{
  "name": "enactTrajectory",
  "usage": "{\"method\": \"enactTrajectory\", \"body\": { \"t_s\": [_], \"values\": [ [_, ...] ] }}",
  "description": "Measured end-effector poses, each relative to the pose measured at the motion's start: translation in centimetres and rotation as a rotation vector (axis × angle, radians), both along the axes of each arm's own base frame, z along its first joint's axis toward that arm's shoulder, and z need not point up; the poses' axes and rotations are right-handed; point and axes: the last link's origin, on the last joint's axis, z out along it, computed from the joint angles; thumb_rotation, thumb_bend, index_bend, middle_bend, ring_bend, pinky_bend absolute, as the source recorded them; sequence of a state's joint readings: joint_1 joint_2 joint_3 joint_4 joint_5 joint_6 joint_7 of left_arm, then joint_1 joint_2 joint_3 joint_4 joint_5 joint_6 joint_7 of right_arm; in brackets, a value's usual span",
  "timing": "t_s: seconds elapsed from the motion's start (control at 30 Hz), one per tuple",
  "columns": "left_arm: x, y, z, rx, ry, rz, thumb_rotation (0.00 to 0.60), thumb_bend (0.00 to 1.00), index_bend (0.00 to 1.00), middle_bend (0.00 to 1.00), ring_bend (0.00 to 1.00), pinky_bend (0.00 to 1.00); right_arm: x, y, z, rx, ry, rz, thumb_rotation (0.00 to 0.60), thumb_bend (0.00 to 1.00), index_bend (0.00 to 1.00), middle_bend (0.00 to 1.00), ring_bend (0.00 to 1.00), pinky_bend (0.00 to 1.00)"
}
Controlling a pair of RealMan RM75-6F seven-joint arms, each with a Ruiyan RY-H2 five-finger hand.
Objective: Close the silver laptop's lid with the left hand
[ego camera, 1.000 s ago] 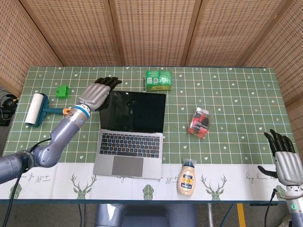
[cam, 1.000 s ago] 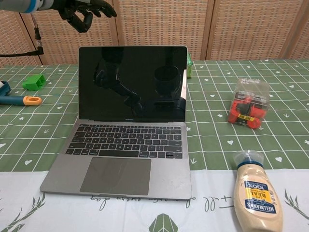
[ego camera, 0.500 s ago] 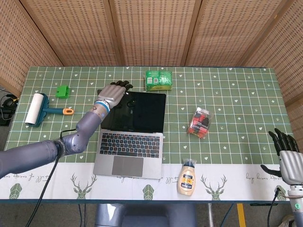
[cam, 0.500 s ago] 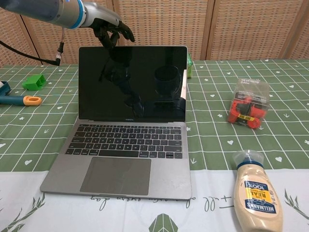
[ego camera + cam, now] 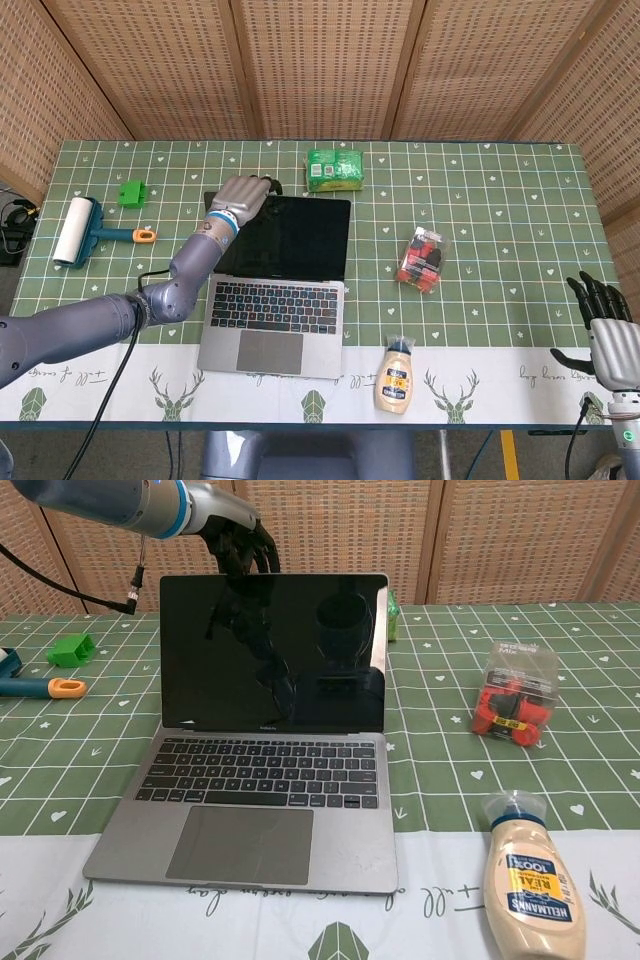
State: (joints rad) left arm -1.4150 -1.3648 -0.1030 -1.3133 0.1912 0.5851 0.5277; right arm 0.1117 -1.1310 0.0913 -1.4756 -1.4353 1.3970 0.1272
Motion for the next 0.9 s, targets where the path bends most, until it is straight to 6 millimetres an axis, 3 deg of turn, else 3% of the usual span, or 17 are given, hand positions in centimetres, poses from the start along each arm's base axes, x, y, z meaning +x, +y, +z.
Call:
{"method": "enactTrajectory", "body": {
  "t_s": [0.47,0.9],
  "values": [
    [0.9,-0.9,1.4,0.001,-0.046,-0.045,0.600,1.00,0.43,0.32,0.32,0.36,0.2,0.1,-0.2,0.008,0.004,0.010,0.600,0.02,0.00,0.00,0.00,0.00],
    [2.2,-3.0,2.5,-0.030,-0.065,-0.105,0.600,1.00,0.44,0.34,0.35,0.39,0.5,0.3,-0.4,0.021,0.012,0.021,0.600,0.02,0.00,0.00,0.00,0.00]
  ]
}}
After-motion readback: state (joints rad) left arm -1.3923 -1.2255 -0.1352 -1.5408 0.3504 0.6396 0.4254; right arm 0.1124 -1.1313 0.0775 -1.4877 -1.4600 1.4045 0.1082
